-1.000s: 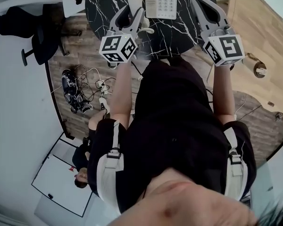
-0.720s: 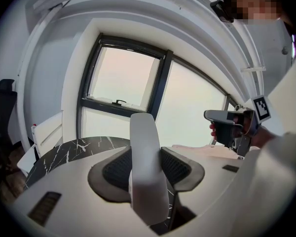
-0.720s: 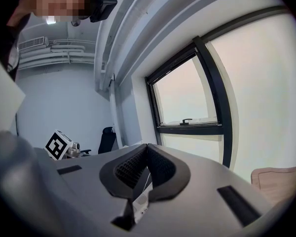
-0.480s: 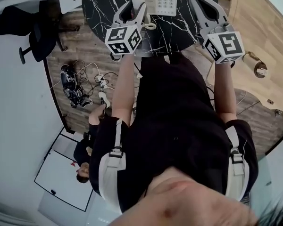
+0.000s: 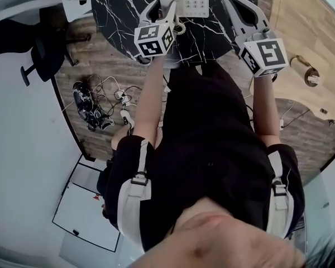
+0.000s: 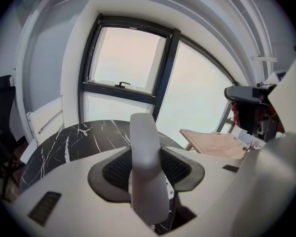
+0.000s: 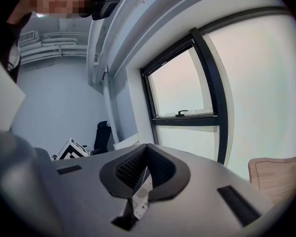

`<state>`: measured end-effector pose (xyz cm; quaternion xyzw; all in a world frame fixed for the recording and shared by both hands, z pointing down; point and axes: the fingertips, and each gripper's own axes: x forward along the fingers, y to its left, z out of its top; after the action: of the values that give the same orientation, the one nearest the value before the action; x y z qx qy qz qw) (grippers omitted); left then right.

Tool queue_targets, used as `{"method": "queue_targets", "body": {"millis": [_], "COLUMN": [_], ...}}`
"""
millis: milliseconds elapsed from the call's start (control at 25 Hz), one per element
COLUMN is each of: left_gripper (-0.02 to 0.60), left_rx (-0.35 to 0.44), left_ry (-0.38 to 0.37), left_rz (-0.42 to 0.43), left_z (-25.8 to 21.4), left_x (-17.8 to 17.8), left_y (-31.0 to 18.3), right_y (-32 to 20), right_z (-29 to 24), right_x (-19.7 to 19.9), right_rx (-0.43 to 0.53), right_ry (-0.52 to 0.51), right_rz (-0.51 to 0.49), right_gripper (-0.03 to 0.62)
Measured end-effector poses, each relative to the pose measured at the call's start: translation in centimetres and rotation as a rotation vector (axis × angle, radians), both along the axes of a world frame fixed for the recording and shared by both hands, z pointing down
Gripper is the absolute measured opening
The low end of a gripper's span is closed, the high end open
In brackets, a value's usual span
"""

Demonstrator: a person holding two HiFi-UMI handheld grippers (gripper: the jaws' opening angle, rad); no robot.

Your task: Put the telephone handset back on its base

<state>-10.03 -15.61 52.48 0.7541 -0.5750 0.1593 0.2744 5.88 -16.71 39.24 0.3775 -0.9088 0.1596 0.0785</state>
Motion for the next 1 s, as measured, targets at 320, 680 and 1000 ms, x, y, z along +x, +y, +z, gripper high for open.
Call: {"method": "queue_targets", "body": {"millis": [320, 680, 1000], "left_gripper": [0.196, 0.196, 0.196], "left_rx": [-0.050, -0.107, -0.162], "left_ry": [0.006, 0.000, -0.019], "left_rz": [-0.021, -0.035, -0.045], "left_z": [3.3, 6.5, 9.2], "left_x": [-0.1, -0.2, -0.2], "left_y": [-1.3, -2.5, -3.3], "right_y": [-0.2, -0.8, -1.0], "right_z": [1.2, 2.4, 3.5], "right_x": [-0.3, -0.4, -0.6], "right_rx": [-0.026, -0.049, -0.080], "right_ry": [0.015, 0.035, 0.043], "right_rz": [0.022, 0.045, 0.060], "right_gripper": [0.029, 0.029, 0.029]}}
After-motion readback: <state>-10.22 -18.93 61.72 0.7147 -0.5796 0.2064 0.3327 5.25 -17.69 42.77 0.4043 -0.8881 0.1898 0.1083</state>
